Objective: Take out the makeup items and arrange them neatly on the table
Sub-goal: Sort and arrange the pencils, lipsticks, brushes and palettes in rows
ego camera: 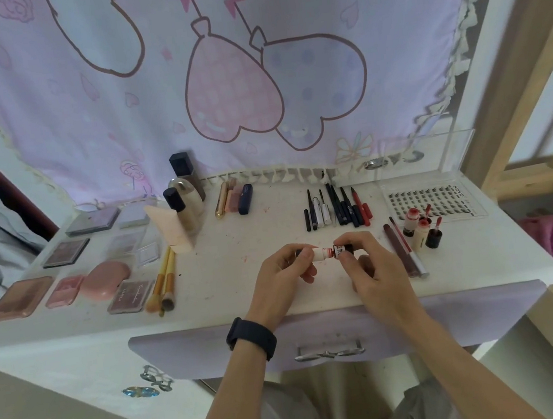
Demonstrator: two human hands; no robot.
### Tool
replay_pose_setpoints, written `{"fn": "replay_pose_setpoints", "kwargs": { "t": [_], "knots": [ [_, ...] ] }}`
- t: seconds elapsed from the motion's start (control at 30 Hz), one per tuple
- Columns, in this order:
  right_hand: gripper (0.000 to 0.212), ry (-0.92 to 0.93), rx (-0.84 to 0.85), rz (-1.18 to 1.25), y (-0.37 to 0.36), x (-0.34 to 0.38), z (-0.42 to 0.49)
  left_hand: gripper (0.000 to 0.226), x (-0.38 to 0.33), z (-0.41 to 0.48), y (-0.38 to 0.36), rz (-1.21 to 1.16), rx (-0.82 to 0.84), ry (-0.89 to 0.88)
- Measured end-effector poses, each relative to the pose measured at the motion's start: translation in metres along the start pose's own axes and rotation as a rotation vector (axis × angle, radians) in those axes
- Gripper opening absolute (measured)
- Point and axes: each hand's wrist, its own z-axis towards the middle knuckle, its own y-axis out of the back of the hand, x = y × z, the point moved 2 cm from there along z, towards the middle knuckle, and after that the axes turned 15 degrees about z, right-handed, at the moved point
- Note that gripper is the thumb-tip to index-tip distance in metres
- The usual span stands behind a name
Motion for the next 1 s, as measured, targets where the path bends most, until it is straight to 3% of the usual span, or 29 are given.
{"fn": "replay_pose_setpoints", "kwargs": {
  "t": [0.2, 0.5, 0.73, 1.0],
  "knots": [
    [0.032, 0.043, -0.040, 0.017, 0.001, -0.001, -0.001, 0.022, 0.001, 0.001, 0.001, 0.014, -0.018, 0.024],
    [0.016, 0.044, -0.006, -0.051, -0.003, 0.003, -0.002, 0.024, 0.002, 0.002, 0.004, 0.009, 0.025, 0.042],
    [0.031, 0.036, -0.098, 0.135, 0.002, 0.008, -0.003, 0.026, 0.006, 0.004, 0.009, -0.133, -0.013, 0.077],
    [0.022, 0.074, -0.251, 0.183, 0.002, 0.010, -0.006, 0.023, 0.014, 0.006, 0.017, -0.285, -0.100, 0.080]
  ]
}}
